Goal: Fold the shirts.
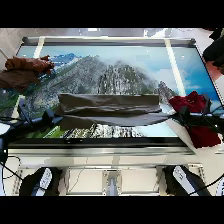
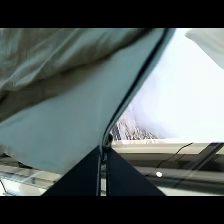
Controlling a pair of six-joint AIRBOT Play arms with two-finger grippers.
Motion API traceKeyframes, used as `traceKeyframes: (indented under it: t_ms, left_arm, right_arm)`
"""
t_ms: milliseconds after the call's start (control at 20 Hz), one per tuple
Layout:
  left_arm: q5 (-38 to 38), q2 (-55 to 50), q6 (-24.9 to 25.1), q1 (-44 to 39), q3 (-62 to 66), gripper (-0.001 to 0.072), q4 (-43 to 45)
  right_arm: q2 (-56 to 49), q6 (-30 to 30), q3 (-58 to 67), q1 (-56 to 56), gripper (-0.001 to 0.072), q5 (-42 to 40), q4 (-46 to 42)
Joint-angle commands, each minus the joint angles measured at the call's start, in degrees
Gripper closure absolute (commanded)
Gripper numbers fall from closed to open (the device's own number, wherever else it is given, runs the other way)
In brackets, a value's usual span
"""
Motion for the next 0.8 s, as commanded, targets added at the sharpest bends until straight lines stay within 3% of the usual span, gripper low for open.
traceKeyframes:
  t_ms: [0,150,400,600,750]
  left_arm:
    - [9.68,-6.93,4.04,-4.07,6.56,0.0697,-1.79]
    - [12.48,-19.15,4.96,-6.12,16.52,0.0697,3.39]
    - [12.55,-35.80,8.24,-8.20,30.14,0.0696,4.31]
    - [17.07,-43.25,8.72,-11.19,33.29,0.0697,10.16]
    - [22.64,-45.48,8.50,-11.34,33.38,0.0696,11.91]
  right_arm:
    - [-4.46,2.75,4.48,8.74,0.0703,-10.08,-0.76]
    - [-12.63,5.88,12.11,12.44,0.0703,-15.41,-2.89]
    - [-28.24,7.32,24.90,18.10,0.0703,-19.43,-2.91]
    - [-38.56,10.36,31.45,21.99,0.0703,-25.57,-3.37]
    - [-42.18,16.26,32.57,21.73,0.0703,-26.84,-8.63]
